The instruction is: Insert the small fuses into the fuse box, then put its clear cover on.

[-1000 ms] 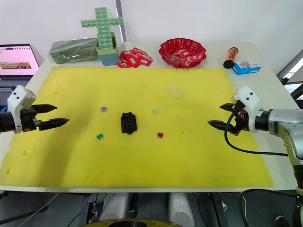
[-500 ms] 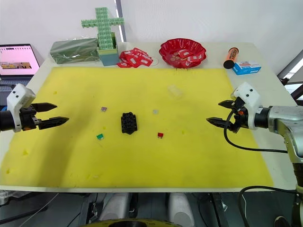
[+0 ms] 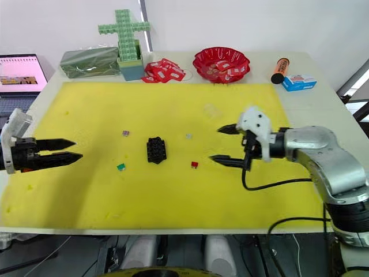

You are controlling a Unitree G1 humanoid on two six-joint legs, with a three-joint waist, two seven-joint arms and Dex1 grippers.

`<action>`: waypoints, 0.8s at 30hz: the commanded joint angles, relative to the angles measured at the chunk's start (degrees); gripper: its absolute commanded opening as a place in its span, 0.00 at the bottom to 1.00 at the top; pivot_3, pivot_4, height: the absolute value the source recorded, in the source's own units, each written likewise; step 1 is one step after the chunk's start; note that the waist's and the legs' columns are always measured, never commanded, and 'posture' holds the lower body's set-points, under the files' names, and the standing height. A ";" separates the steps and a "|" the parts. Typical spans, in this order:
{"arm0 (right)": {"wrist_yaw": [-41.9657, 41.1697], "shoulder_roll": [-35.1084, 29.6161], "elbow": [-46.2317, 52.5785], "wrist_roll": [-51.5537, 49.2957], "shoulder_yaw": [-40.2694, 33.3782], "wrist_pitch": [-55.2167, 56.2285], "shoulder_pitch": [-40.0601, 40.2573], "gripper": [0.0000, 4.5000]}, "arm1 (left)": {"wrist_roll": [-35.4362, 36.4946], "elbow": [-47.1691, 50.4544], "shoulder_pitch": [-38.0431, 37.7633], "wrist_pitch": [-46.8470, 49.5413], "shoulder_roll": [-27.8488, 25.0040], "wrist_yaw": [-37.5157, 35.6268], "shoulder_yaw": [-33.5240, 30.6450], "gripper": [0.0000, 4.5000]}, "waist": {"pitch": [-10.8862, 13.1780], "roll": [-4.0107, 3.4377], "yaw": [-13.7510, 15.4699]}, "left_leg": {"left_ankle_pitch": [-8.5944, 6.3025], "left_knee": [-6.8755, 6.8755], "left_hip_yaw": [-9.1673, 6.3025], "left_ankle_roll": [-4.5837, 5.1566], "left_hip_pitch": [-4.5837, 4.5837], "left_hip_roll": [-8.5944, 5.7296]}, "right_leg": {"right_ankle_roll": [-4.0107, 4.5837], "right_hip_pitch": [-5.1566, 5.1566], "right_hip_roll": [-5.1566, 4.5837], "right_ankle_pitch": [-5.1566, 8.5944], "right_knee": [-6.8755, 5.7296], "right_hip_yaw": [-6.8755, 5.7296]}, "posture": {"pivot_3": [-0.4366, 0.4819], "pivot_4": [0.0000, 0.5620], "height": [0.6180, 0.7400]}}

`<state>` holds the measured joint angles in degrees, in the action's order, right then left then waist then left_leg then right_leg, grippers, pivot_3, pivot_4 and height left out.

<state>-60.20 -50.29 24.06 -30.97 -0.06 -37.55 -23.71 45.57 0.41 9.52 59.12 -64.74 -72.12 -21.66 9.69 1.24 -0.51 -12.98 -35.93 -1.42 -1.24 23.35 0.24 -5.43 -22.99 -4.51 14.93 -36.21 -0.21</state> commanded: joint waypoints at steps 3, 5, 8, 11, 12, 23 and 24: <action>0.35 2.98 5.12 -1.24 2.72 1.99 -2.97 1.00 | 13.84 1.43 -0.02 19.88 1.44 3.41 -7.03 0.99 | -0.01 0.03 -0.22 | 0.00 -0.02 -0.01 0.00 0.00 -0.02 | 0.02 0.01 -0.04 0.00 0.00 0.01 | 0.48 0.27 1.00; 0.94 4.07 6.50 -1.43 3.41 1.90 -2.74 1.00 | 16.07 -2.38 2.68 28.92 5.19 9.64 -9.94 0.99 | -0.02 -0.01 -0.13 | 0.00 -0.02 -0.03 0.00 -0.01 -0.02 | 0.00 0.00 -0.03 0.00 -0.03 0.00 | 0.48 0.27 1.00; 2.43 4.64 7.10 0.52 4.50 2.29 -2.80 1.00 | 25.82 -10.97 2.72 33.22 6.21 19.40 -9.71 0.99 | -0.03 0.05 -0.25 | 0.00 -0.05 -0.15 0.00 -0.04 -0.04 | -0.04 0.05 0.01 -0.02 -0.11 -0.07 | 0.48 0.27 1.00; 3.01 4.71 7.21 -0.49 4.49 0.61 -3.33 1.00 | 38.40 -10.37 -3.22 33.38 8.38 27.23 -9.87 0.99 | -0.04 0.10 -0.34 | -0.01 -0.04 -0.16 0.00 -0.04 -0.03 | -0.03 0.02 -0.05 -0.02 -0.13 -0.05 | 0.48 0.27 1.00; 3.23 4.66 7.21 -0.79 4.38 0.14 -3.27 1.00 | 42.53 -9.81 -5.34 33.38 11.01 31.49 -11.02 0.99 | -0.07 0.03 -0.32 | -0.01 -0.03 -0.16 -0.01 -0.03 -0.02 | -0.02 0.00 -0.12 -0.02 -0.12 -0.04 | 0.48 0.27 1.00; 7.00 4.71 9.16 -1.93 3.39 -2.43 -1.58 1.00 | 64.92 21.19 -24.61 -0.63 31.50 64.40 -8.95 0.99 | -0.22 0.10 1.07 | -0.06 0.00 0.08 -0.17 0.01 -0.06 | 0.53 0.01 -0.77 -0.03 0.20 0.08 | 0.48 0.27 1.00; 7.26 4.51 9.24 -1.91 3.20 -2.53 -1.44 1.00 | 63.24 23.48 -25.42 -2.95 33.44 65.37 -8.64 0.99 | -0.22 0.10 1.10 | -0.06 0.01 0.12 -0.17 0.01 -0.13 | 0.53 0.01 -0.83 -0.03 0.22 0.09 | 0.48 0.27 1.00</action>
<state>-53.57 -45.71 31.54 -32.29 5.24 -40.33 -25.16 110.09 19.61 -15.25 60.14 -32.32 -8.20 -29.97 9.46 1.34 0.59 -13.03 -35.92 -1.29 -1.41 23.37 0.06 -4.90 -22.97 -5.37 14.90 -35.98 -0.13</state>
